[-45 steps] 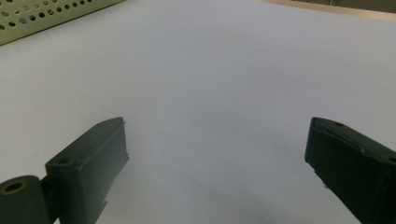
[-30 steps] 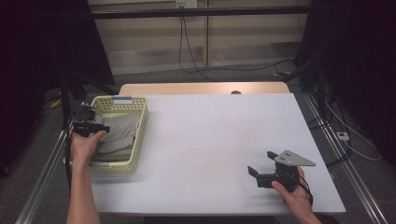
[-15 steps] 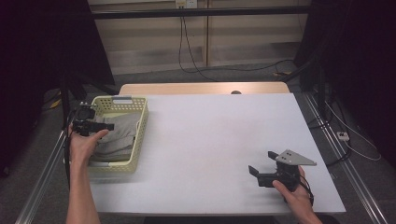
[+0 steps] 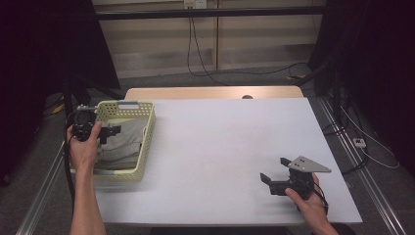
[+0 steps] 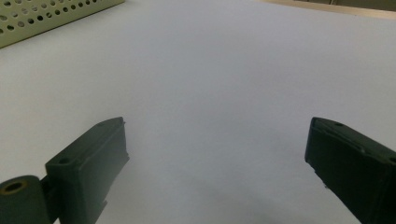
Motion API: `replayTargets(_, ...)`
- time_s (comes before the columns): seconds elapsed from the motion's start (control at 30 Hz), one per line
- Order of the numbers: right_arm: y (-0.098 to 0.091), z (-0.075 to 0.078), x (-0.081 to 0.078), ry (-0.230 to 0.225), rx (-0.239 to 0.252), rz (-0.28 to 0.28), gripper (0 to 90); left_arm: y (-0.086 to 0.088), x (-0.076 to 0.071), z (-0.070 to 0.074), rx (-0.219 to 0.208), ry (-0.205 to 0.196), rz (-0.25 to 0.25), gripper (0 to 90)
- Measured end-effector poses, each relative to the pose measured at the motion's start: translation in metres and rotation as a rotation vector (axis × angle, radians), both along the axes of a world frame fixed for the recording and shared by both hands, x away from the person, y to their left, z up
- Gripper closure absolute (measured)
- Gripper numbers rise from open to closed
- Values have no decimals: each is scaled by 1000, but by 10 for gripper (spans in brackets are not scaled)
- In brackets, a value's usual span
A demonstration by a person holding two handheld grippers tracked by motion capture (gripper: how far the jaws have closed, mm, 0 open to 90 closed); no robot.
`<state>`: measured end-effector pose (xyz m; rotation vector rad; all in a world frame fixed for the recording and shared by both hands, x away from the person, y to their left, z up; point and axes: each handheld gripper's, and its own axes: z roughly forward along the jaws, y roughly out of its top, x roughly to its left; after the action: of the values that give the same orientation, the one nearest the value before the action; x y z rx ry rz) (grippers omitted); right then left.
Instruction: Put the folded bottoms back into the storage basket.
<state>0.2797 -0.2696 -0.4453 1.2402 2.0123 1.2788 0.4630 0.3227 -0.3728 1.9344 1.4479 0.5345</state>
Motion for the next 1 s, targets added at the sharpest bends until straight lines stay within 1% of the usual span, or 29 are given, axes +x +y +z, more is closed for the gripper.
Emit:
replayTargets(0.07, 1, 1, 0, -1, -3, 1, 55, 0, -3, 3, 0, -6, -6, 75)
replayTargets(0.1, 2, 1, 0, -2, -4, 1, 55, 0, -3, 3, -3, -8, -10, 71)
replayTargets(0.13, 3, 1, 0, -2, -4, 2, 55, 1, -4, 4, -12, -18, -16, 67)
replayTargets(0.17, 3, 1, 1, -1, -5, 2, 55, 2, -5, 4, -29, -32, -22, 67)
replayTargets(0.2, 3, 0, 1, -2, -8, 4, 55, 1, -6, 6, -40, -67, -27, 66)
replayTargets(0.23, 3, 0, 1, -1, -8, 5, 55, 1, -6, 7, -44, -86, -30, 66)
replayTargets(0.3, 3, 0, 1, -2, -9, 6, 55, -2, -7, 10, -36, -116, -33, 66)
replayTargets(0.37, 3, 1, 0, -1, -3, 3, 55, -6, -7, 11, -19, -127, -31, 65)
replayTargets(0.4, 3, 1, 0, -2, -3, 3, 55, -8, -7, 11, -19, -127, -39, 64)
replayTargets(0.5, 2, 1, 0, -2, -2, 3, 55, -15, -5, 9, -37, -112, -64, 62)
replayTargets(0.53, 2, 1, 0, -2, -2, 3, 55, -18, -4, 7, -27, -99, -66, 62)
replayTargets(0.57, 2, 1, 0, -2, -2, 3, 55, -22, -4, 5, -2, -91, -71, 63)
replayTargets(0.6, 2, 1, 0, -2, -2, 3, 55, -25, -4, 4, 11, -84, -76, 65)
replayTargets(0.67, 2, 1, 0, -2, 0, 3, 55, -30, -4, 2, 10, -61, -98, 68)
replayTargets(0.77, 3, 1, 1, -3, -2, 3, 55, -36, -8, 3, -19, -64, -102, 69)
replayTargets(0.9, 3, 1, 1, -2, -2, 2, 55, -40, -15, 8, -14, -72, -131, 69)
replayTargets(1.0, 3, 1, 1, -4, -2, 2, 55, -43, -23, 11, -5, -86, -139, 68)
